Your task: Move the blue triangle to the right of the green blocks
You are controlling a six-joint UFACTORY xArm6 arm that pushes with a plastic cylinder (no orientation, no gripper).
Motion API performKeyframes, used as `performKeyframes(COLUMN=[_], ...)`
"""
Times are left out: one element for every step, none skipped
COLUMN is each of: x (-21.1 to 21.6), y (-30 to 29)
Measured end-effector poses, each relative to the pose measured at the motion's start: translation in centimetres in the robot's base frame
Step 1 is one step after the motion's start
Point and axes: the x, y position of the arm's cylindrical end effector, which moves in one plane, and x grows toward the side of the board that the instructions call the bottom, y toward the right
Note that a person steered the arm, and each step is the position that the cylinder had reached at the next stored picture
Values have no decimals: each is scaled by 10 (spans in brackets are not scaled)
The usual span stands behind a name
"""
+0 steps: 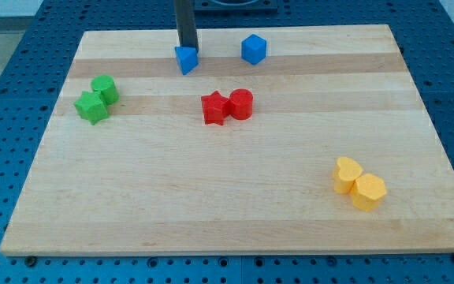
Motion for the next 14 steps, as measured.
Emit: performKeyframes(x=[18,39,57,74,93,112,124,139,156,163,163,161,158,158], y=[0,0,0,0,0,0,-1,-5,-18,-34,-38,-38,-41,-57])
